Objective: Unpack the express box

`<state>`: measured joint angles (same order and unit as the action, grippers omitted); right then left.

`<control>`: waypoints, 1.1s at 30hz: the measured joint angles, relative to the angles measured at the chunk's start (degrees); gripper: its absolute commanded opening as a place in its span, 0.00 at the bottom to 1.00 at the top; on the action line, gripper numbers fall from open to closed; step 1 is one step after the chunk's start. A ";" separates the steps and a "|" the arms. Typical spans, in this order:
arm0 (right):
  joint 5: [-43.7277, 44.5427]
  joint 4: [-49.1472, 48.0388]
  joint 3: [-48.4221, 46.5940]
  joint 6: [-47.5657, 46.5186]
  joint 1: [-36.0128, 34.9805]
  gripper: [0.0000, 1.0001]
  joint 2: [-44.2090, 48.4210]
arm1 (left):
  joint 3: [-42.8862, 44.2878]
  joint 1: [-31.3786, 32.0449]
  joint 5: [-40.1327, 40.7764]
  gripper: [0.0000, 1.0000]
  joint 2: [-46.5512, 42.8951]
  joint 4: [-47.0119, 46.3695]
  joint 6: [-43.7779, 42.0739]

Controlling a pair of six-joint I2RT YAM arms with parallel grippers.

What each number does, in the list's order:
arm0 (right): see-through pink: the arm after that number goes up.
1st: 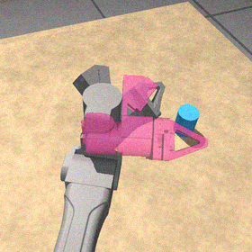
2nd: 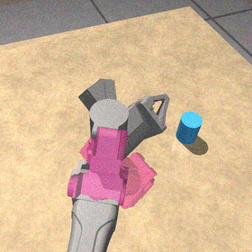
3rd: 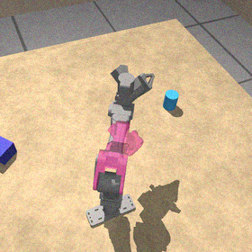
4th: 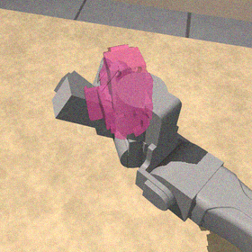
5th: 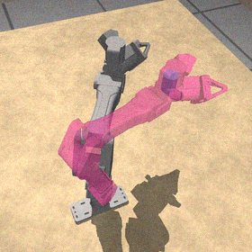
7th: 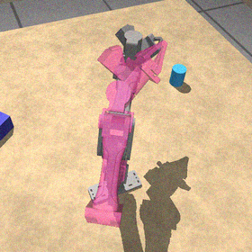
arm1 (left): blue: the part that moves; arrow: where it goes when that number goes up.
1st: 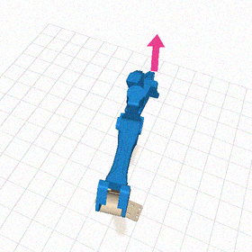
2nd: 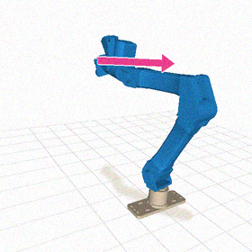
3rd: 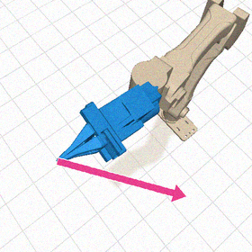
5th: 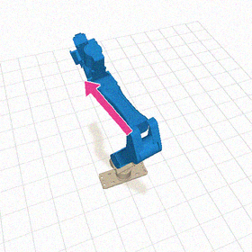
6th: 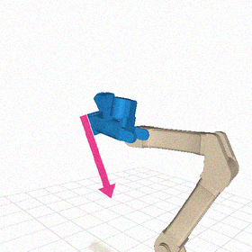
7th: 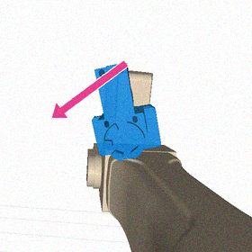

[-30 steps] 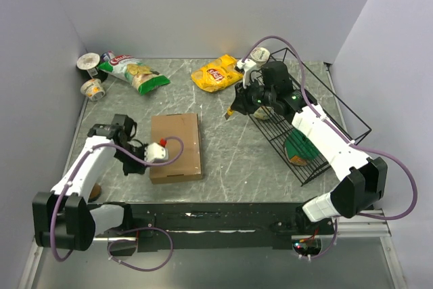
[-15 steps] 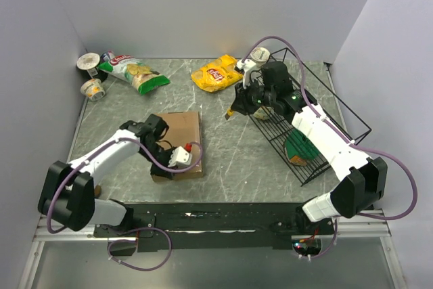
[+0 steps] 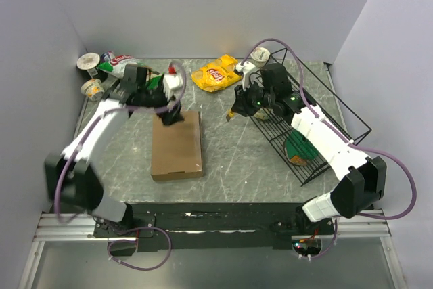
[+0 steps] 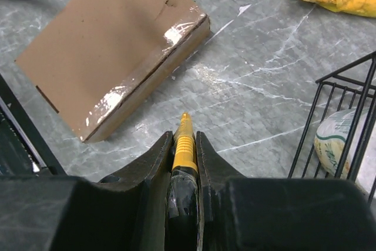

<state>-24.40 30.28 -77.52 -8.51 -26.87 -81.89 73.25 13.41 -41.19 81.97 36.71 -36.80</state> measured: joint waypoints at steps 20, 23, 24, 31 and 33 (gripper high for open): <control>-15.15 8.50 2.12 -18.12 0.00 0.00 -0.85 | 15.67 -8.83 -7.04 0.99 29.92 -7.26 12.52; -21.42 16.55 -5.66 -26.34 -0.74 0.00 -8.35 | 14.64 -10.14 -6.99 0.98 29.86 -7.58 13.05; -22.82 18.80 -8.04 -28.94 -1.42 0.00 -10.60 | 14.40 -10.49 -7.02 0.97 29.83 -7.85 13.44; -27.21 26.32 -8.90 -37.27 -11.67 0.00 -17.31 | 6.75 -10.67 -7.10 0.95 26.91 -15.69 18.80; -27.30 25.24 -6.16 -37.53 -15.37 0.00 -17.38 | 4.26 -10.58 -7.17 0.95 26.01 -18.18 21.09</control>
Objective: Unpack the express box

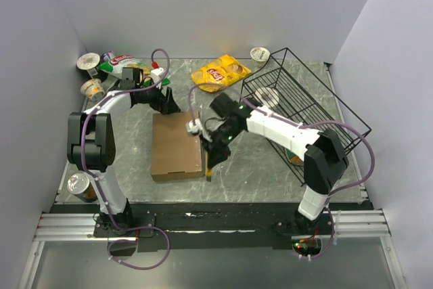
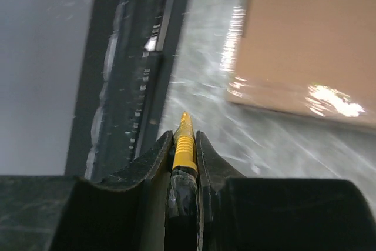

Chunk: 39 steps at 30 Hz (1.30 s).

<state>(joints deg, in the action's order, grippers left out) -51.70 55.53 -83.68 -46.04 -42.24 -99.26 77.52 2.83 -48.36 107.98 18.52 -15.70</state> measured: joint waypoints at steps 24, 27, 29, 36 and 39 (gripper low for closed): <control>18.27 -17.09 1.40 6.05 -9.81 0.00 -5.64 | -7.30 -2.93 -1.31 0.87 -4.00 0.31 -2.27; 21.07 -16.48 1.70 3.74 -9.90 0.00 -4.17 | -10.32 -3.50 -2.08 0.85 -6.95 2.43 -3.72; 22.47 -16.96 2.43 2.34 -9.57 0.00 -2.51 | -12.57 -3.23 -3.26 0.84 -9.16 5.18 -4.50; 21.40 -13.75 4.20 -1.07 -5.33 0.00 3.93 | -20.59 -2.84 -4.24 0.84 -16.94 8.70 -4.50; 18.93 -7.21 2.40 -2.54 -0.72 0.00 4.87 | -21.97 -2.84 -4.07 0.87 -21.11 10.34 -3.37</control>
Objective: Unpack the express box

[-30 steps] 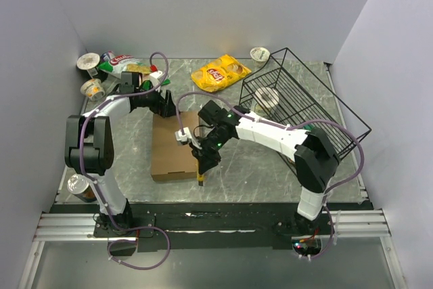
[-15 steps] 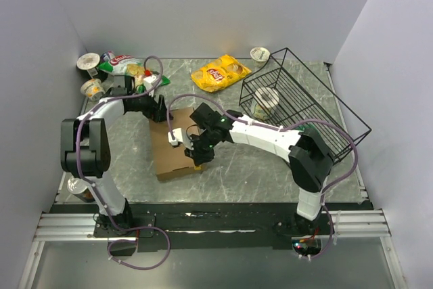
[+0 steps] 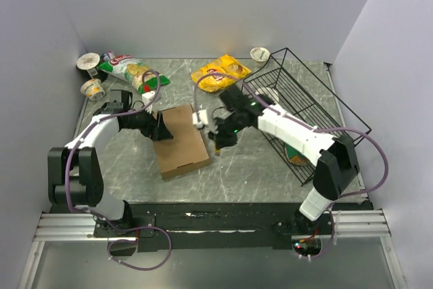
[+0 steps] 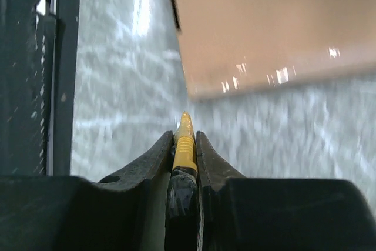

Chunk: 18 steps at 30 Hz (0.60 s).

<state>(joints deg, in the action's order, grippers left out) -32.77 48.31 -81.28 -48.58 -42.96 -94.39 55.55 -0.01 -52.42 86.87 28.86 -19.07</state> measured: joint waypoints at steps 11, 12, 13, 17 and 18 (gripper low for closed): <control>14.43 -9.53 -4.79 21.57 10.95 0.00 5.81 | 13.84 0.11 6.49 0.94 3.54 -10.34 5.09; 16.35 -11.87 -5.01 23.93 10.78 0.00 5.81 | 15.43 0.11 7.08 0.94 5.62 -11.15 5.09; 19.04 -14.64 -5.11 26.82 10.49 0.00 5.79 | 16.79 0.11 7.56 0.94 7.96 -12.04 5.20; 27.96 -22.67 -6.49 35.89 9.40 0.00 4.72 | 17.51 0.02 8.79 0.92 14.36 -13.35 5.46; 29.07 -23.67 -7.10 37.59 9.33 0.00 4.13 | 17.57 0.02 8.72 0.91 15.96 -13.03 5.46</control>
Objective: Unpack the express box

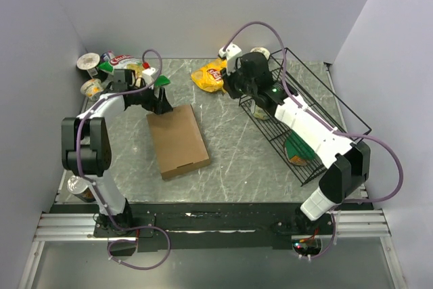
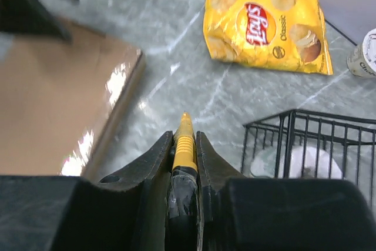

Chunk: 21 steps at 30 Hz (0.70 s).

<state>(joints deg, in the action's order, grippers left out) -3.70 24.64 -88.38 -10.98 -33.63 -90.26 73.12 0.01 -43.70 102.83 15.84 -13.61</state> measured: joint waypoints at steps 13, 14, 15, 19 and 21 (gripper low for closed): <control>6.67 -8.61 0.61 5.16 -4.42 0.00 -2.75 | -10.67 -1.73 5.77 0.79 -3.06 3.26 8.81; 8.11 -9.31 0.50 5.16 -5.27 0.00 -3.41 | -13.33 -2.01 7.43 0.84 -5.53 3.32 10.73; 8.98 -9.53 0.22 5.14 -6.03 0.00 -4.26 | -15.78 -2.10 8.81 0.86 -8.15 3.37 12.28; 4.68 -9.33 -1.64 4.24 -7.58 0.00 -8.52 | -21.16 -2.05 12.57 0.90 -16.20 5.33 14.45; 0.00 -8.44 -1.64 3.54 -7.45 0.00 -9.62 | -21.03 -2.01 12.70 0.94 -17.92 5.09 14.03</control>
<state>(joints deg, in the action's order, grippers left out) -3.70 16.21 -90.02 -7.44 -41.08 -99.88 52.10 -2.00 -31.00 84.90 20.93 0.43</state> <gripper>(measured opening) 0.255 0.898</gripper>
